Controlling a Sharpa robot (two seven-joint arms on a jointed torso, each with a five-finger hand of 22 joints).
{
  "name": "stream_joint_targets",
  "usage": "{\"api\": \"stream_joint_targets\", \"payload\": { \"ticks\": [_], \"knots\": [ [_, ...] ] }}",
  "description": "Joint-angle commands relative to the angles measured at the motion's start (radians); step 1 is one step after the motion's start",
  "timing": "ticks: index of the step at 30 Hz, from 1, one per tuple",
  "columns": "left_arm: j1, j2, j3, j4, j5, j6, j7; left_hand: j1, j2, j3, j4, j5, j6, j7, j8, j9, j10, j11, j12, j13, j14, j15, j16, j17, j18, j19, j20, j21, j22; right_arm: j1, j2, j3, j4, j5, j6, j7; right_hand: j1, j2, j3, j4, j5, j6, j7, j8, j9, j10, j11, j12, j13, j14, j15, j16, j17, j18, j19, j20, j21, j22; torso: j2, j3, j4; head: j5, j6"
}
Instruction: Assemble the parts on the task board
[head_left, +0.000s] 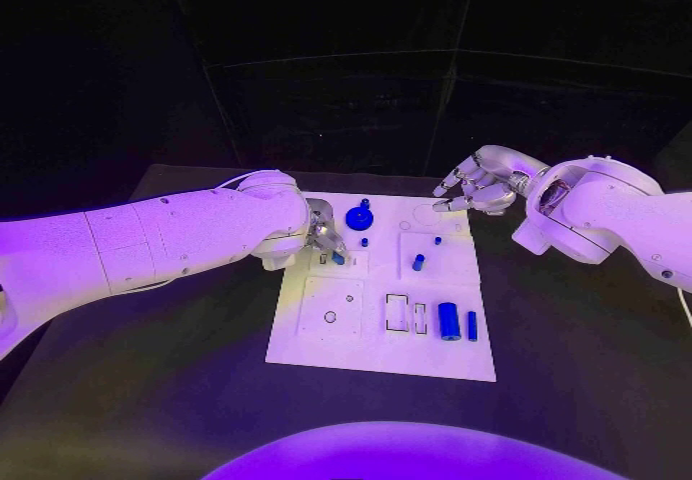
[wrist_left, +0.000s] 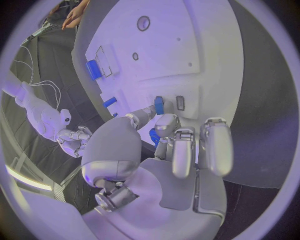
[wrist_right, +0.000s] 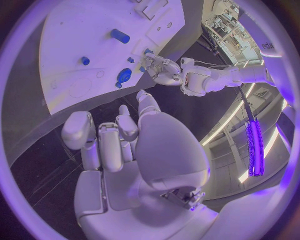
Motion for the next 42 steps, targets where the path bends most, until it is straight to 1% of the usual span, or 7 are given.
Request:
{"api": "stream_joint_targets", "payload": {
  "ticks": [1,12,16,20,23,30,42],
  "knots": [
    [-0.003,0.006,-0.002,-0.005,0.012,0.039,-0.011,-0.016,-0.002,-0.007,0.01,0.001,0.006,-0.004,-0.003,0.0,0.004,-0.004,0.007,0.003,0.102,-0.004,0.003,0.263,-0.002,0.005,-0.002,-0.001,-0.001,0.002,0.002,0.001,-0.002,-0.004,0.008,0.001,0.007,0.001,-0.004,0.0,0.002,-0.007,0.001,0.006,-0.001,-0.008,-0.001,-0.003,-0.001,0.045,-0.008,-0.004,-0.001,0.007,-0.003,-0.007,-0.003,-0.001,0.0,-0.0007,0.0005,-0.001,-0.001],
    [-0.002,0.014,-0.002,-0.019,0.013,0.042,-0.011,-0.031,-0.004,-0.031,0.025,0.0,0.023,-0.011,0.007,0.005,0.007,-0.01,0.013,0.008,0.102,-0.009,0.003,0.263,-0.003,0.007,-0.006,0.001,0.004,0.002,0.006,0.001,-0.005,-0.004,0.011,0.002,0.007,0.001,-0.004,0.0,0.002,-0.007,0.001,0.006,-0.001,-0.008,-0.001,-0.003,-0.001,0.045,-0.008,-0.004,-0.001,0.007,-0.003,-0.007,-0.003,-0.001,0.0,-0.0004,0.0018,-0.003,-0.004],
    [-0.002,0.016,-0.002,-0.021,0.013,0.044,-0.01,-0.036,-0.002,-0.039,0.032,0.0,0.028,-0.013,0.011,0.008,0.01,-0.012,0.017,0.012,0.102,-0.01,0.003,0.263,-0.004,0.009,-0.007,0.003,0.007,0.002,0.006,0.001,-0.006,-0.004,0.012,0.002,0.007,0.001,-0.004,0.0,0.002,-0.007,0.001,0.006,-0.001,-0.008,-0.001,-0.003,-0.001,0.045,-0.008,-0.004,-0.001,0.007,-0.003,-0.007,-0.003,-0.001,0.0,-0.001,0.0014,-0.002,-0.005],
    [-0.002,0.016,-0.002,-0.02,0.013,0.046,-0.009,-0.042,-0.001,-0.045,0.037,0.0,0.032,-0.015,0.013,0.009,0.012,-0.013,0.02,0.015,0.102,-0.011,0.003,0.263,-0.004,0.009,-0.008,0.002,0.007,0.002,0.007,0.001,-0.006,-0.004,0.013,0.002,0.007,0.001,-0.004,0.0,0.002,-0.007,0.001,0.006,-0.001,-0.008,-0.001,-0.003,-0.001,0.045,-0.008,-0.004,-0.001,0.007,-0.003,-0.007,-0.003,-0.001,0.0,-0.0007,0.0012,-0.003,-0.005],
    [-0.002,0.015,-0.002,-0.018,0.012,0.043,-0.006,-0.052,-0.008,-0.06,0.045,0.0,0.037,-0.017,0.018,0.012,0.017,-0.015,0.026,0.021,0.102,-0.013,0.003,0.263,-0.004,0.01,-0.01,0.003,0.009,0.002,0.007,0.001,-0.007,-0.004,0.014,0.002,0.007,0.001,-0.004,0.0,0.002,-0.007,0.001,0.006,-0.001,-0.008,-0.001,-0.003,-0.001,0.045,-0.008,-0.004,-0.001,0.007,-0.003,-0.007,-0.003,-0.001,0.0,-0.0012,0.0014,-0.003,-0.005],
    [-0.001,0.012,-0.002,-0.014,0.012,0.031,0.001,-0.058,-0.012,-0.075,0.05,0.0,0.044,-0.021,0.024,0.016,0.024,-0.018,0.034,0.029,0.102,-0.015,0.003,0.263,-0.005,0.013,-0.012,0.008,0.017,0.002,0.009,0.001,-0.008,-0.004,0.015,0.002,0.007,0.001,-0.004,0.0,0.002,-0.007,0.001,0.006,-0.001,-0.008,-0.001,-0.003,-0.001,0.045,-0.008,-0.004,-0.001,0.007,-0.003,-0.007,-0.003,-0.001,0.0,-0.0007,0.0024,-0.003,-0.005],
    [0.002,0.011,-0.002,-0.018,0.012,0.025,0.001,-0.063,-0.015,-0.091,0.056,0.0,0.05,-0.025,0.034,0.022,0.03,-0.022,0.041,0.034,0.102,-0.019,0.003,0.263,-0.007,0.016,-0.015,0.012,0.025,0.002,0.01,0.001,-0.01,-0.004,0.016,0.003,0.007,0.001,-0.004,0.0,0.002,-0.007,0.001,0.006,-0.001,-0.008,-0.001,-0.003,-0.001,0.045,-0.008,-0.004,-0.001,0.007,-0.003,-0.007,-0.003,-0.001,0.0,-0.0005,0.0007,-0.002,-0.006]
  ]
}}
